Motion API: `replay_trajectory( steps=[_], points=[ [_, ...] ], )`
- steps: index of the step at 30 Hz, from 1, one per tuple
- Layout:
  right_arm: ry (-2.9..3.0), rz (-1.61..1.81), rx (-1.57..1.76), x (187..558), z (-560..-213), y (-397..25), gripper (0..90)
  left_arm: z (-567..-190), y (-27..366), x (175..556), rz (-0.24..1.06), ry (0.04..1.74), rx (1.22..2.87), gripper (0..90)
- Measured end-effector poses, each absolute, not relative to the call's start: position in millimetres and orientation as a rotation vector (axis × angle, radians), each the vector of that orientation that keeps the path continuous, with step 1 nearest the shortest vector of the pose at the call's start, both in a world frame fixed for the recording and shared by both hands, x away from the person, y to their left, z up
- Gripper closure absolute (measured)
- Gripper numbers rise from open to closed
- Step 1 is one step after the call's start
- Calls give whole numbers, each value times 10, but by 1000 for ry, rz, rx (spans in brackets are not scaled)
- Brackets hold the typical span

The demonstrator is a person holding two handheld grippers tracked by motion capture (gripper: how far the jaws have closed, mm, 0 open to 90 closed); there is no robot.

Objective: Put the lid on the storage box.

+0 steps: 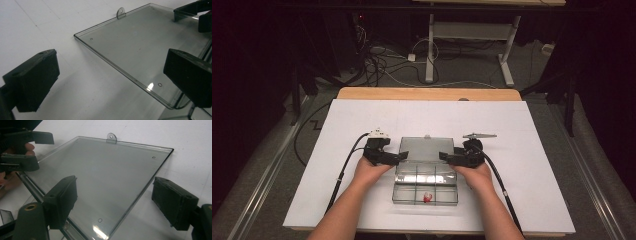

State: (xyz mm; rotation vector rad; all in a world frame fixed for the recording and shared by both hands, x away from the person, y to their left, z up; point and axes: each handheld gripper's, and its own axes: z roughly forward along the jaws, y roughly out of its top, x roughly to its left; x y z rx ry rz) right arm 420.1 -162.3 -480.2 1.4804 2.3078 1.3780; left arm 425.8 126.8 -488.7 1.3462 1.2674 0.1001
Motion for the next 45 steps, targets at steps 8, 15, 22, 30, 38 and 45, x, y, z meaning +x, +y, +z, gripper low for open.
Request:
replay_trajectory(
  steps=[8,15,22,30,38,45],
  points=[
    [2313,1407,1541,4207,-4817,-1638,238,-4887,1265,4252,104,1264,1347,0],
    [2312,1419,1546,4195,-4810,-1637,274,-4886,1269,4252,101,1263,1348,1],
    [2266,1409,1489,4151,-4772,-1625,329,-4872,1289,4227,79,1241,1333,5],
    [2221,1403,1416,4109,-4719,-1630,404,-4834,1289,4166,38,1186,1331,137],
    [2173,1399,1349,4069,-4671,-1630,476,-4786,1289,4158,0,1184,1305,270],
    [2135,1398,1294,4006,-4624,-1644,545,-4740,1265,4107,-3,1149,1304,389]
  ],
)
